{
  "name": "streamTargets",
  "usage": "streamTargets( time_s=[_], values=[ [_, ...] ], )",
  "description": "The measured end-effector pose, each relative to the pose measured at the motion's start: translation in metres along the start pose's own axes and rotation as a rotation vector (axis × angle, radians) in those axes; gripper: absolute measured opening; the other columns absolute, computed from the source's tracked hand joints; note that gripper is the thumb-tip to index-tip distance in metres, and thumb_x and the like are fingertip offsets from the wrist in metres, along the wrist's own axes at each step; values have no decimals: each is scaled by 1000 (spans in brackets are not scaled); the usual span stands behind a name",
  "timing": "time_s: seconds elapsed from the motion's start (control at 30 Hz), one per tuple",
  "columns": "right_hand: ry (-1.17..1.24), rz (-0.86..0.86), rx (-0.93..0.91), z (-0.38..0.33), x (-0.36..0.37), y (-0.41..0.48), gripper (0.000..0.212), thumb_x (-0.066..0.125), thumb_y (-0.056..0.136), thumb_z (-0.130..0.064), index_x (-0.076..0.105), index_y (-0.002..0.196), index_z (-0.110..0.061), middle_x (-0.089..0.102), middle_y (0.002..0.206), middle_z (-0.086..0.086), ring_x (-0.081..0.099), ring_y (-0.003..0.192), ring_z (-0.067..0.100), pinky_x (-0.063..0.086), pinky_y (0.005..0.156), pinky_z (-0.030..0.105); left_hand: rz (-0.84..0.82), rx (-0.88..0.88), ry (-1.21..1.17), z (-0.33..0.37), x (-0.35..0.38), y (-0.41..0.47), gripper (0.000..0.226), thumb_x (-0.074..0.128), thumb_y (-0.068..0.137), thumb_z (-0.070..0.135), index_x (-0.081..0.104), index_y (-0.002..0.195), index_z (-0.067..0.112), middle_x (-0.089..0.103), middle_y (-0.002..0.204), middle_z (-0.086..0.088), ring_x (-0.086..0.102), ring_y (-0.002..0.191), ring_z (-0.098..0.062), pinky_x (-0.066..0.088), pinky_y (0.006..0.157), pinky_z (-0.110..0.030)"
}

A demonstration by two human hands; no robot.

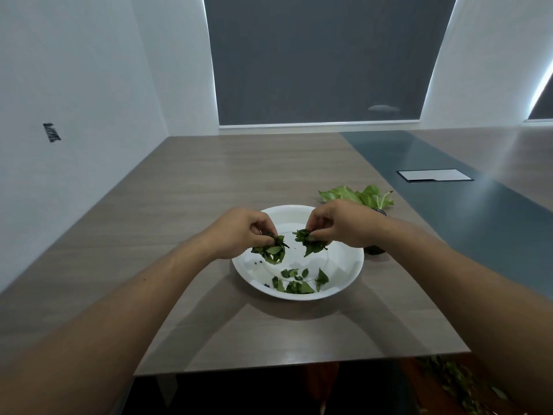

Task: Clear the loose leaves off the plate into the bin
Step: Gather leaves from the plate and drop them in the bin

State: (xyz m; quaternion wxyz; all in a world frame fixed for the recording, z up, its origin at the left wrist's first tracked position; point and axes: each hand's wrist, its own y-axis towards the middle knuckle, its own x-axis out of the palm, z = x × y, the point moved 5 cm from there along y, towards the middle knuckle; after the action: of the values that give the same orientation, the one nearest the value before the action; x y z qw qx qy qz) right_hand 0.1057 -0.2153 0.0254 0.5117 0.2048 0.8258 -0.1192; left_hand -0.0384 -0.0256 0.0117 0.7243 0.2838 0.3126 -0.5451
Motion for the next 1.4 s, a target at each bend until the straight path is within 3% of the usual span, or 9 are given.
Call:
streamTargets(
  time_s=[0.17,0.3,0.5,0.6,0.97,1.13,1.23,1.3,1.4],
  values=[
    [-22,14,-3,0,3,4,7,81,98,-32,82,104,-29,83,86,-14,79,76,0,68,83,35,-29,-32,-71,-1,3,-1,9,84,91,12,83,100,14,81,79,8,78,70,-7,57,64,-9],
    [-44,9,3,3,8,4,8,80,98,-34,82,104,-30,82,87,-15,78,77,-1,68,81,33,-55,-31,-79,-1,9,1,8,84,91,14,83,99,15,80,73,13,81,77,-17,65,74,-20],
    [-36,-20,0,6,15,3,4,79,98,-32,80,102,-33,82,83,-19,76,74,-4,56,65,9,-72,-42,-62,-5,11,2,7,84,91,17,83,97,20,83,83,9,81,77,-13,59,71,-16],
    [-48,-15,-1,5,16,2,4,78,98,-34,79,98,-38,78,84,-30,75,75,-5,53,61,6,-77,-49,-58,-8,9,1,8,84,91,17,83,98,20,85,90,4,82,79,-13,61,75,-19],
    [16,-13,-3,-12,12,5,6,79,99,-31,79,96,-36,83,85,-18,77,76,-3,59,70,16,-44,-60,-93,-10,-6,-11,10,85,90,15,83,100,17,86,87,5,83,82,-11,64,79,-19],
    [62,-21,-33,-43,18,13,4,79,99,-31,81,102,-30,85,90,-11,81,82,4,67,87,38,2,-89,-131,-16,-30,-38,12,84,90,9,82,102,10,85,88,2,83,85,-11,62,75,-14],
    [80,-39,-72,-75,29,21,6,80,98,-29,82,102,-26,86,92,-6,82,87,11,66,91,43,29,-108,-153,-27,-47,-67,13,83,90,6,82,103,6,86,91,-4,84,86,-16,64,78,-18],
    [87,-54,-119,-101,38,26,6,81,98,-28,82,102,-24,86,92,-4,82,86,14,66,88,38,58,-124,-158,-36,-60,-90,13,84,90,5,82,103,7,86,92,-7,83,86,-19,65,77,-20],
    [88,-66,-198,-141,53,33,5,81,97,-27,83,101,-24,85,88,-6,80,80,10,59,68,15,73,-170,-152,-51,-77,-129,13,85,89,9,83,102,13,86,91,-3,83,88,-18,67,82,-25]
  ],
)
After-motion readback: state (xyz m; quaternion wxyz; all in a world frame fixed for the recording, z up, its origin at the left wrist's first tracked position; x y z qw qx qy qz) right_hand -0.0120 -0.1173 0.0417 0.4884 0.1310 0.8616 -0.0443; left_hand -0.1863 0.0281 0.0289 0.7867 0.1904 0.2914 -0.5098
